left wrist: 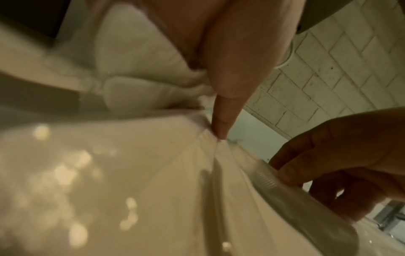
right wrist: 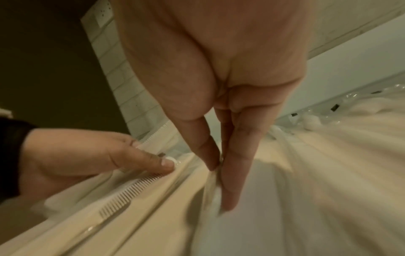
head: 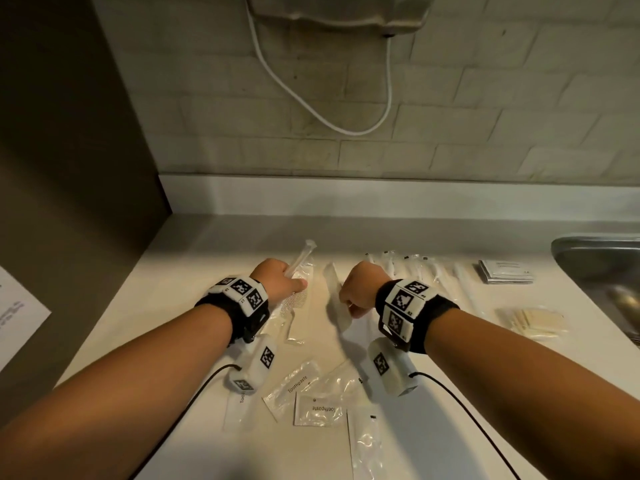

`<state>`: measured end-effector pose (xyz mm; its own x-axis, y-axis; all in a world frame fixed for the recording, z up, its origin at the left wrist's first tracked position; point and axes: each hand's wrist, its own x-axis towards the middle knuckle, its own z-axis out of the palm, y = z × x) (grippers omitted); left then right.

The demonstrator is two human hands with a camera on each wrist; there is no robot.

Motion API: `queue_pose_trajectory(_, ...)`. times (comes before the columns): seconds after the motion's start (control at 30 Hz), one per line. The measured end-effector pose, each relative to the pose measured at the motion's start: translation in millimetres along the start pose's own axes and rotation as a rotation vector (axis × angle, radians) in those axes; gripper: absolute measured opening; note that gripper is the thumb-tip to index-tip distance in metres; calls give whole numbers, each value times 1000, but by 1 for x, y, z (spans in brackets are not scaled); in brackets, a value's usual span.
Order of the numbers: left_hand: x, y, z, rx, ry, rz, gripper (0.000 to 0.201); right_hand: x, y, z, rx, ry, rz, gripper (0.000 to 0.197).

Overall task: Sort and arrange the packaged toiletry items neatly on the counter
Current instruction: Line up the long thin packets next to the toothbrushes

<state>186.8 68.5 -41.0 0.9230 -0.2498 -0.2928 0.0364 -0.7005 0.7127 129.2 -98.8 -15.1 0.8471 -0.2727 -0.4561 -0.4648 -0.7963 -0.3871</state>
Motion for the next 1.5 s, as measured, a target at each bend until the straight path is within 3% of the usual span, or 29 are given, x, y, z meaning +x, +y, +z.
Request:
queue_pose_trajectory(0.1, 5, 9, 7, 66, -4, 0, 34, -4, 3, 1, -98, 68, -7, 25)
queue_pose_trajectory(0.33, 5, 15, 13, 210, 51, -18, 36, -11, -1, -2, -84, 90, -101, 15)
queue_pose_trajectory(0.4, 5, 15, 11, 188, 52, -26, 32, -15, -3, -2, -152, 110, -203, 13)
queue_pose_trajectory(0.6, -2, 9, -8, 118, 119, 46, 34, -30, -17, 10, -340, 48, -583, 41)
queue_pose_trajectory(0.73, -7, 4, -30, 126, 241, 91, 20, -36, -20, 15, -600, -64, -674, 45)
queue_pose_trajectory(0.83, -12, -2, -39, 200, 305, 83, 19, -32, -17, 14, -548, -91, -649, 39)
queue_pose_trajectory(0.93, -12, -8, -35, 185, 283, 31, 20, -28, -18, 12, -520, -92, -616, 43)
queue_pose_trajectory(1.07, -11, -1, -23, -58, 278, 39, 19, -23, -31, 9, -68, 9, -565, 60)
queue_pose_trajectory(1.17, -13, 11, -23, -164, 280, 80, 11, -21, -47, 6, 108, 69, -526, 66)
queue_pose_trajectory(1.23, -12, 11, -25, -254, 295, 72, 9, -21, -55, 3, 168, 89, -524, 65)
queue_pose_trajectory(1.33, -17, 8, -29, -447, 218, 64, 25, -20, -60, 2, 236, 80, -508, 64)
queue_pose_trajectory(1.5, -27, -2, -40, -689, 78, -9, 23, -16, -60, 0, 319, 39, -458, 36)
